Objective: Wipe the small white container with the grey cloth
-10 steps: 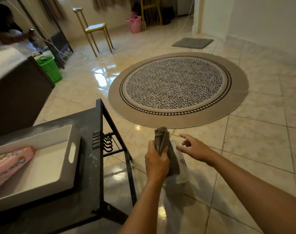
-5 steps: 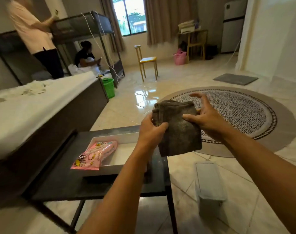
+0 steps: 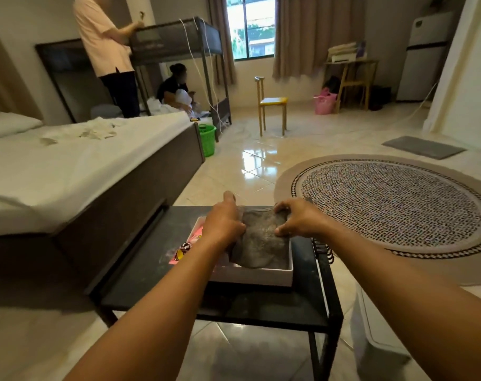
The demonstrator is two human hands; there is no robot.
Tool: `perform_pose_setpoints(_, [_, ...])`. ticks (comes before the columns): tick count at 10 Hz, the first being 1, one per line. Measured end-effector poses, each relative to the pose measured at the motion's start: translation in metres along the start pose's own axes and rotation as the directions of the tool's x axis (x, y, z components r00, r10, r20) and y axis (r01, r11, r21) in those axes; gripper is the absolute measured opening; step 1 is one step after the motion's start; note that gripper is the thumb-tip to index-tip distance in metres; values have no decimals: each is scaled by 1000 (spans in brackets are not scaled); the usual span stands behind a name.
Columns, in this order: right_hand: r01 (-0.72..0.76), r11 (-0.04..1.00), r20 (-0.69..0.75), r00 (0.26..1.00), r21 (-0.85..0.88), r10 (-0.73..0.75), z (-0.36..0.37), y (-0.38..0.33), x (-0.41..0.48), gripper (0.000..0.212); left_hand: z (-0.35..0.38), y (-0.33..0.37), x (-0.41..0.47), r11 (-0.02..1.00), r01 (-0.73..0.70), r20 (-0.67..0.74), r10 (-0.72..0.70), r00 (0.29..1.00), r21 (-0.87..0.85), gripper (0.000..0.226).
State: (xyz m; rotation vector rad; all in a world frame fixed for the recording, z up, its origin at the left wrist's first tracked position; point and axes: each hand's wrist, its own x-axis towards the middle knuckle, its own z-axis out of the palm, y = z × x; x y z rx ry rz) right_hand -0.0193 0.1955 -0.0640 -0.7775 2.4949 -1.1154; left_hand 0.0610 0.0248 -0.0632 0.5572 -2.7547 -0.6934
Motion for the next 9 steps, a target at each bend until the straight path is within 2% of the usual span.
perform_pose_setpoints(1, [17, 983, 14, 1000, -181, -14, 11, 0, 7, 64, 12, -4, 7, 990, -52, 53, 45, 998, 134, 56])
perform_pose_setpoints(3, [42, 843, 0, 999, -537, -49, 27, 0, 19, 45, 35, -9, 15, 934, -134, 135, 93, 986, 333, 42])
perform_pose_setpoints(4, [90, 754, -70, 982, -651, -177, 34, -2, 19, 30, 34, -7, 17, 797, -214, 86, 201, 976, 565, 35])
perform_pose_setpoints(5, [181, 614, 13, 963, -768, -268, 39, -3, 17, 33, 31, -5, 16, 714, -370, 218, 300, 929, 595, 26])
perform_pose_setpoints(6, [176, 516, 160, 984, -838, -75, 42, -1, 15, 36, 34, -9, 12, 675, -435, 384, 236, 893, 596, 23])
perform_pose_setpoints(7, [189, 494, 244, 969, -849, 48, 46, 2, 17, 41, 37, -7, 7, 680, -446, 486, 149, 861, 583, 23])
perform_pose_setpoints(8, [201, 608, 290, 956, -768, 51, 35, 0, 14, 50, 25, 5, 3, 742, -427, 496, 148, 856, 516, 24])
perform_pose_setpoints(9, [171, 831, 115, 985, -529, -130, 1, -2, 1, 49, 9, -3, 1, 869, -365, 282, 278, 918, 333, 31])
